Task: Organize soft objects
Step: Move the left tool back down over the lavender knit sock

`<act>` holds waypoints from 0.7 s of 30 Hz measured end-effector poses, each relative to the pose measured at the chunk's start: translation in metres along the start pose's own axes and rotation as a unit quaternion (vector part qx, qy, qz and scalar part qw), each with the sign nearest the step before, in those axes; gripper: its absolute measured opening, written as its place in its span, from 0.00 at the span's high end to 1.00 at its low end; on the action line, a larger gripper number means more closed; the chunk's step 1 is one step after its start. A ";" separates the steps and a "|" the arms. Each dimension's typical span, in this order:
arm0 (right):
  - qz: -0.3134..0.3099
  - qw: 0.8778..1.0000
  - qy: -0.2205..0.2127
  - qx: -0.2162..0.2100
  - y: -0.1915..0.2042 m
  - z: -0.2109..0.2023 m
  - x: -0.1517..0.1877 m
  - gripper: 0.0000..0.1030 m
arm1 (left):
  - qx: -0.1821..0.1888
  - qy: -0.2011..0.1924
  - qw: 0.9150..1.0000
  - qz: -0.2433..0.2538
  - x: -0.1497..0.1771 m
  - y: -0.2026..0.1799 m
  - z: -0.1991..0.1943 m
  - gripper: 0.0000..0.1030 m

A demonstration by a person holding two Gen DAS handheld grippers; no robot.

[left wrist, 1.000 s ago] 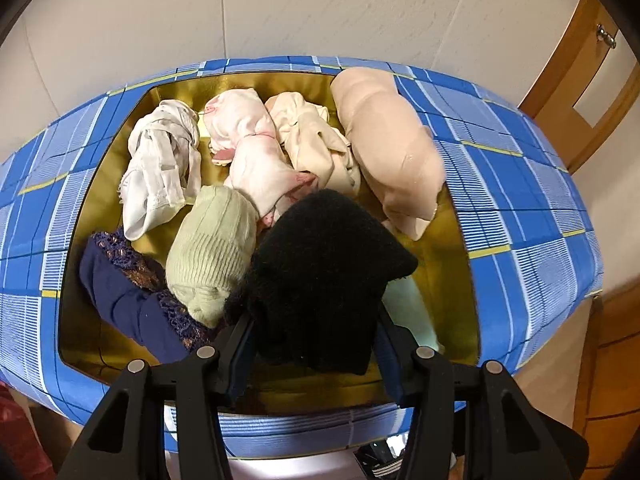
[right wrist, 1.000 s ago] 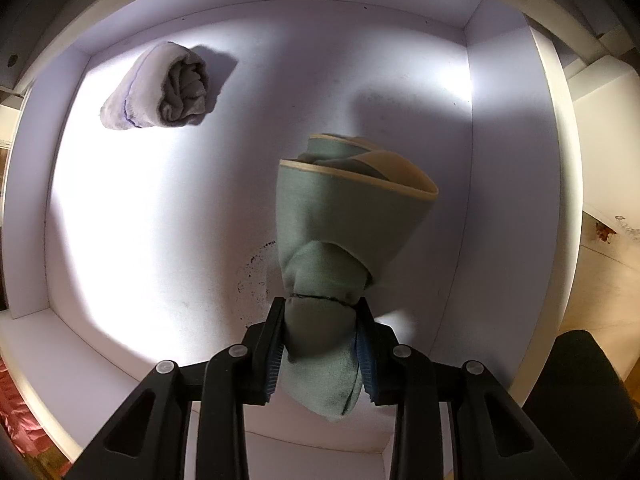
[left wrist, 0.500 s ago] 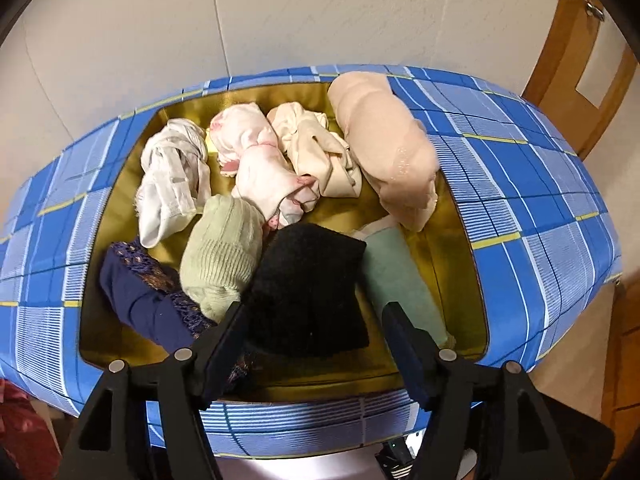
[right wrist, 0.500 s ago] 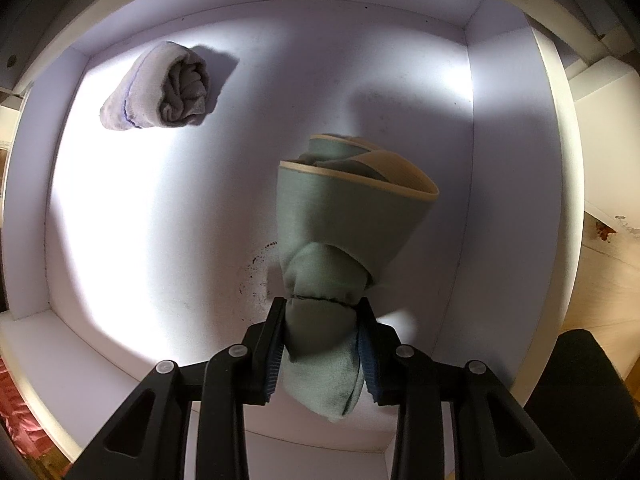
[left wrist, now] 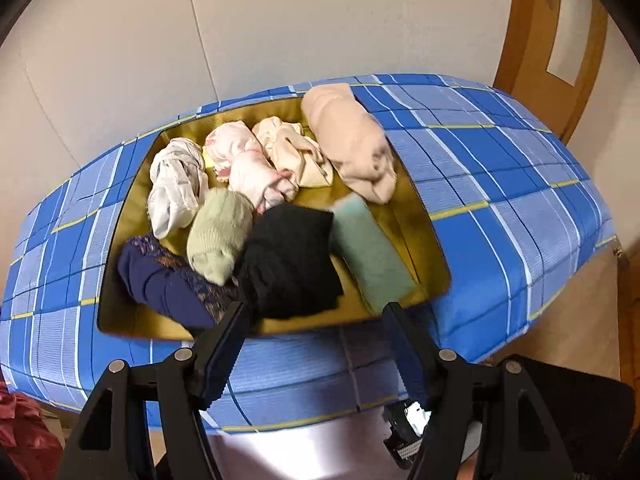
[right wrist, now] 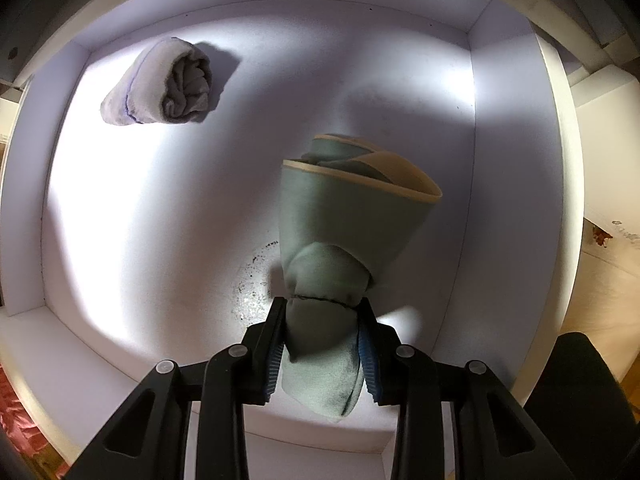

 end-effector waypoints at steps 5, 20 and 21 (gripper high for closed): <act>-0.001 1.000 -0.001 0.002 0.002 0.000 0.001 0.66 | 0.012 -0.007 1.000 0.001 0.019 -0.011 -0.007 0.32; 0.011 1.000 -0.004 -0.011 0.002 -0.002 0.003 0.64 | 0.052 0.083 0.992 -0.073 0.156 -0.027 0.060 0.32; 0.014 1.000 -0.004 -0.015 0.001 -0.003 0.003 0.63 | 0.053 0.092 0.991 -0.076 0.164 -0.027 0.067 0.32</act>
Point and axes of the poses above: each gripper's, at about its wrist camera, not at the fingertips, and z roughly the way its jaws point, y to its left, x to its underside, the point moved 6 cm from there along z, roughly the way its jaws point, and after that the axes turned 13 degrees about z, right-handed, at the moved point
